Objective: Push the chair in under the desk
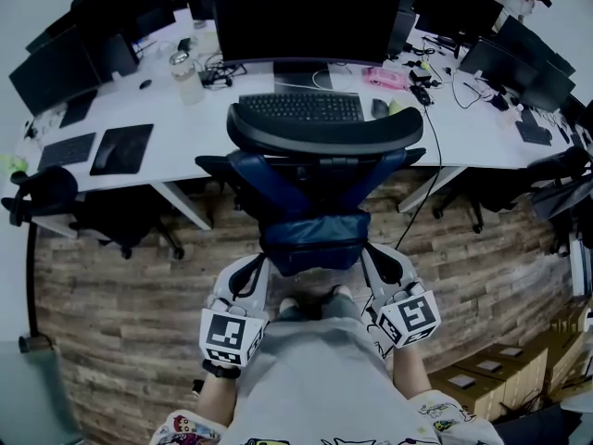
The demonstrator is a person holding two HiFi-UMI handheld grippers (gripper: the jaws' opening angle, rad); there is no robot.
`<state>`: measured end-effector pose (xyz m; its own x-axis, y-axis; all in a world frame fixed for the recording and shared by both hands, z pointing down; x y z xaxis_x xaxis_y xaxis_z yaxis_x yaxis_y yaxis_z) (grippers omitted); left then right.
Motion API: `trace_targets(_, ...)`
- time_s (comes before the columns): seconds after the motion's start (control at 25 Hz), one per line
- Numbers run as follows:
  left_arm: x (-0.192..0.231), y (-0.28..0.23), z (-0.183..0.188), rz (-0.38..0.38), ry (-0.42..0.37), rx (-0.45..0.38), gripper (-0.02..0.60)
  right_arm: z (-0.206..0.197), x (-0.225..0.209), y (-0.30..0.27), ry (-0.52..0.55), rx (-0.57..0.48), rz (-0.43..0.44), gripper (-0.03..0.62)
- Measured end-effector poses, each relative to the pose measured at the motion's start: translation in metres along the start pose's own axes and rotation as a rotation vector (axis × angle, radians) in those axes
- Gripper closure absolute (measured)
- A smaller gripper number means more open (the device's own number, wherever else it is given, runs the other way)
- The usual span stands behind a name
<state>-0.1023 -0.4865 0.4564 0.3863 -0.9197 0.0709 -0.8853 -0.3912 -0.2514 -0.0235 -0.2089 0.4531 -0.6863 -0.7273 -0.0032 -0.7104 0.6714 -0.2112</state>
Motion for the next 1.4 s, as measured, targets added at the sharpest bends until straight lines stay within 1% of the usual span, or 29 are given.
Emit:
trace_targets(0.4,-0.001,0.000,0.005,0.004,-0.008,-0.008,0.571,0.001,-0.001,0.002,-0.007,-0.017,-0.021,0.594)
trace_targets(0.52,0.001,0.000,0.005,0.011,-0.017,-0.016,0.571,0.000,-0.002,0.003,-0.016,-0.028,-0.026,0.592)
trace_targets(0.84,0.008,0.002,0.003,0.034,-0.021,-0.008,0.571,0.000,-0.004,0.001,-0.027,-0.026,-0.034,0.592)
trace_targets(1.04,0.013,0.004,0.007,0.041,-0.010,-0.017,0.571,0.002,-0.004,-0.001,-0.033,-0.030,-0.029,0.594)
trace_targets(1.2,0.018,0.006,0.006,0.040,-0.039,-0.020,0.571,0.001,-0.005,-0.002,-0.035,-0.032,-0.022,0.593)
trace_targets(1.4,0.029,0.010,0.011,0.051,-0.072,-0.055,0.571,0.004,-0.007,-0.003,-0.031,-0.030,-0.027,0.593)
Point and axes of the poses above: the fingertips, and each gripper's own axes: y backward along the fingers, x to its left, z out of its top, the point moved 10 cm from there along y, backward along the fingers, and after that the axes turned 4 degrees about -z, right-handed, at the moved point
